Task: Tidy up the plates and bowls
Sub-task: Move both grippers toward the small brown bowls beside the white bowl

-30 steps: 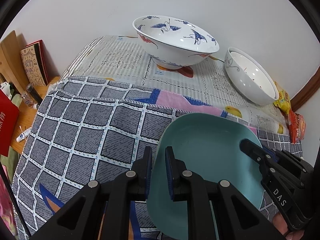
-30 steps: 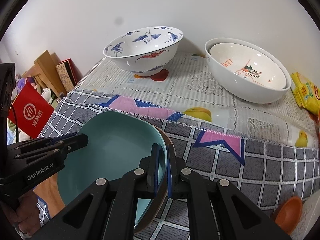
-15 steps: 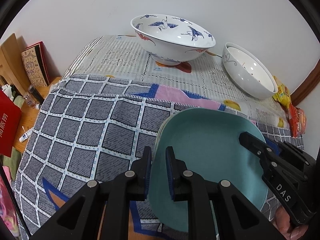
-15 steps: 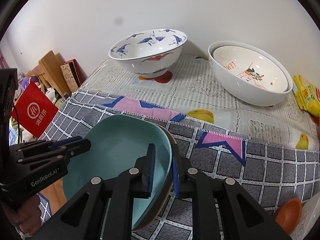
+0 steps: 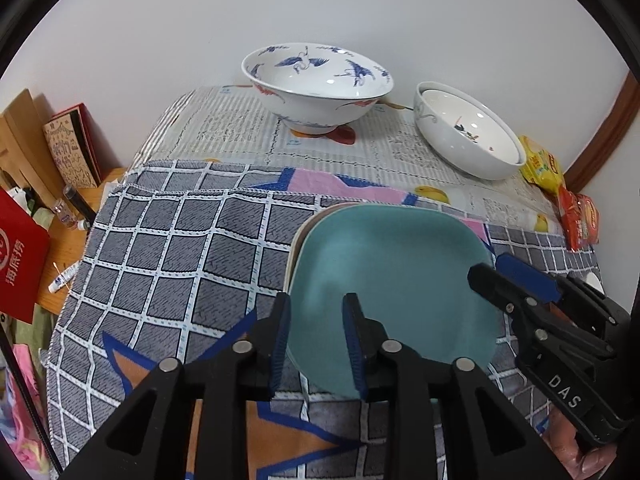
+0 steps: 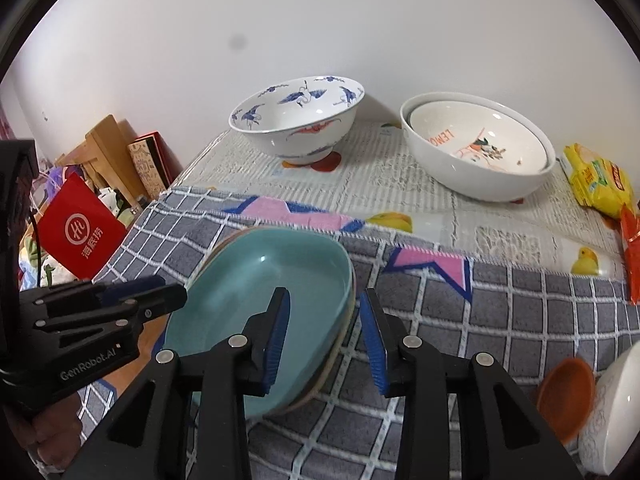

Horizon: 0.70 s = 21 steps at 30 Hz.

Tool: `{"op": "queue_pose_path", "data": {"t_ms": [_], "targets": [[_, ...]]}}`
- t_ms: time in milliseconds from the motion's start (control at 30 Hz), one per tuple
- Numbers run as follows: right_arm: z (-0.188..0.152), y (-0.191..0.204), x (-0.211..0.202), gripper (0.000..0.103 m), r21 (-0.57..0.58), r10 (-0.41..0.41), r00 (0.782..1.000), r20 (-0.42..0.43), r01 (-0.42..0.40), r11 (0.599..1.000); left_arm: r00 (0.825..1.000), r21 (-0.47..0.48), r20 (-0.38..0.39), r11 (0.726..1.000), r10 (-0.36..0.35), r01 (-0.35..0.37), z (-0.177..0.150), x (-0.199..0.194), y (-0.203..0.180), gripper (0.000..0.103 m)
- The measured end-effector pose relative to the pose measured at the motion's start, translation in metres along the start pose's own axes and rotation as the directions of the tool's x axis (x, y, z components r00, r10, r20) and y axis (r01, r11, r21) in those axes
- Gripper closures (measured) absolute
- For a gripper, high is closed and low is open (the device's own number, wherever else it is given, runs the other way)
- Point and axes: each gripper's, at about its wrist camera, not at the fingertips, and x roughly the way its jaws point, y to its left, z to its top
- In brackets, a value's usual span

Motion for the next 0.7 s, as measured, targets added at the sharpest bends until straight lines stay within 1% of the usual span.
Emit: {"op": "queue_pose_path", "data": {"t_ms": [167, 233, 300, 400, 433, 567, 700], "targets": [[-0.020, -0.007, -0.013, 0.067, 0.025, 0.003, 1.000, -0.004, -0.003, 1.000, 1.000, 0.030, 0.017, 0.999, -0.013, 0.012, -0.010, -0.015, -0.013, 0.077], [-0.029, -0.007, -0.011, 0.067, 0.026, 0.022, 1.000, -0.014, -0.022, 0.999, 1.000, 0.029, 0.014, 0.999, -0.017, 0.016, -0.013, -0.017, -0.017, 0.077], [-0.035, -0.006, -0.007, 0.067, 0.029, 0.012, 0.999, -0.042, -0.011, 1.000, 1.000, 0.025, 0.004, 1.000, -0.014, 0.014, -0.016, -0.018, -0.020, 0.077], [-0.041, -0.009, -0.010, 0.067, 0.058, 0.043, 0.998, -0.042, -0.040, 0.997, 1.000, 0.028, -0.001, 1.000, -0.009, 0.009, -0.021, -0.023, -0.022, 0.077], [-0.043, -0.009, -0.013, 0.067, 0.057, 0.042, 0.998, -0.040, -0.039, 0.998, 1.000, 0.029, 0.002, 1.000, -0.006, 0.006, -0.022, -0.025, -0.022, 0.077], [-0.048, -0.011, -0.026, 0.067, 0.055, 0.029, 0.999, -0.026, -0.027, 0.998, 1.000, 0.047, 0.019, 0.999, -0.002, 0.001, -0.026, -0.038, -0.028, 0.077], [-0.057, -0.025, -0.049, 0.067, 0.073, -0.022, 1.000, -0.001, 0.022, 0.997, 0.999, 0.074, 0.037, 0.997, -0.005, 0.003, -0.030, -0.051, -0.041, 0.077]]}}
